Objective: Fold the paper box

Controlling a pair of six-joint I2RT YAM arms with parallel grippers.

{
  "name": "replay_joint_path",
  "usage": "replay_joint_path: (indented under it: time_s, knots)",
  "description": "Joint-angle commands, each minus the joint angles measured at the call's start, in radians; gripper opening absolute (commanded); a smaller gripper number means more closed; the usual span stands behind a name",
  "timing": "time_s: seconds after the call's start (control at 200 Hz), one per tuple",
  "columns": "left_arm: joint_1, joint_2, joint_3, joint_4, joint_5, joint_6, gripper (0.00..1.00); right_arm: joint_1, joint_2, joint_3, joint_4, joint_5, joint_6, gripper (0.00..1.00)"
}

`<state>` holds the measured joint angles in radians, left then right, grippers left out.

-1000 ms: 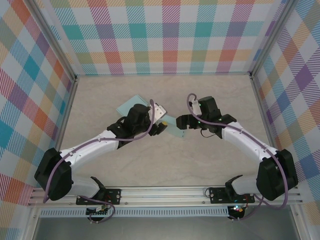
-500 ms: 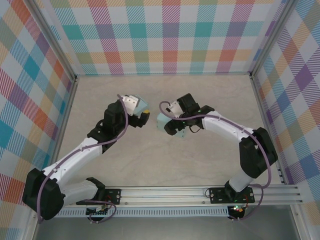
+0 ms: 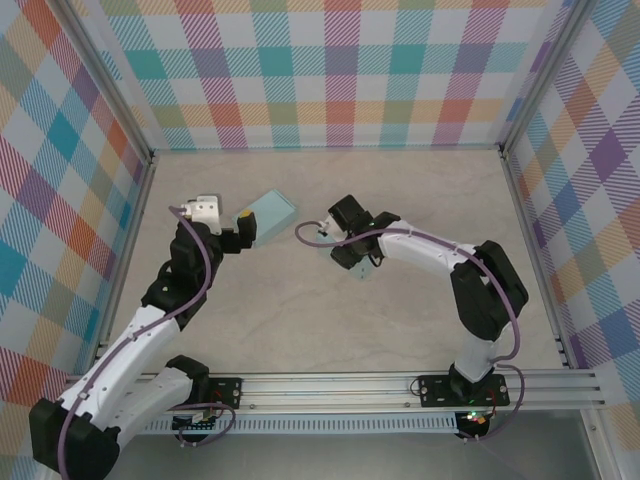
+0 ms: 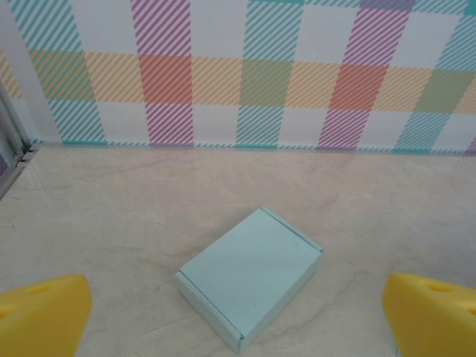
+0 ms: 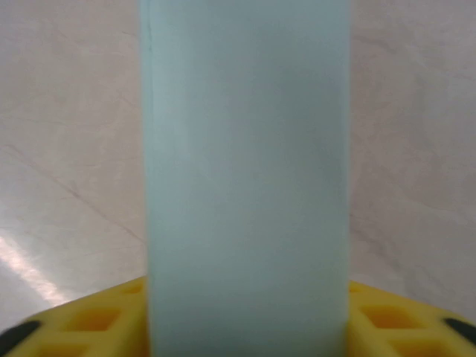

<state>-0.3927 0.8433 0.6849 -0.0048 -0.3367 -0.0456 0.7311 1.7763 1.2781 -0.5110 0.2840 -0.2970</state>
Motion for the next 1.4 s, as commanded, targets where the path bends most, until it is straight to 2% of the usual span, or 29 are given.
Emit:
replay_joint_path:
  time_s: [0.0, 0.095, 0.18, 0.365, 0.435, 0.495, 0.555, 0.82, 1.135, 1.395]
  knots:
    - [0.015, -0.050, -0.016, -0.037, -0.042, -0.048, 1.00, 0.013, 0.050, 0.044, 0.004, 0.225, -0.004, 0.33]
    - [0.015, -0.080, -0.020, -0.056, -0.060, -0.055, 1.00, 0.014, 0.101, 0.077, 0.031, 0.372, -0.010, 0.32]
    - [0.015, -0.107, -0.025, -0.067, -0.086, -0.070, 1.00, 0.014, 0.173, 0.122, 0.047, 0.488, -0.040, 0.36]
    - [0.015, -0.154, -0.032, -0.104, -0.114, -0.094, 1.00, 0.029, 0.332, 0.207, 0.078, 0.604, -0.076, 0.42]
    - [0.015, -0.169, -0.029, -0.116, -0.117, -0.098, 1.00, 0.046, 0.353, 0.227, 0.047, 0.605, -0.050, 0.52]
    - [0.015, -0.177, -0.023, -0.131, -0.122, -0.103, 1.00, 0.064, 0.340, 0.222, 0.038, 0.599, -0.033, 0.64]
    - [0.015, -0.182, -0.017, -0.145, -0.124, -0.108, 1.00, 0.083, 0.320, 0.213, 0.025, 0.597, -0.015, 0.71]
    - [0.015, -0.187, -0.026, -0.162, -0.117, -0.138, 1.00, 0.101, 0.240, 0.129, -0.014, 0.545, 0.064, 0.91]
    - [0.015, -0.194, -0.024, -0.181, -0.110, -0.142, 1.00, 0.032, 0.235, 0.061, -0.038, 0.534, 0.186, 1.00]
    - [0.015, -0.164, -0.019, -0.183, -0.101, -0.154, 1.00, -0.070, 0.144, -0.011, -0.070, 0.528, 0.314, 1.00]
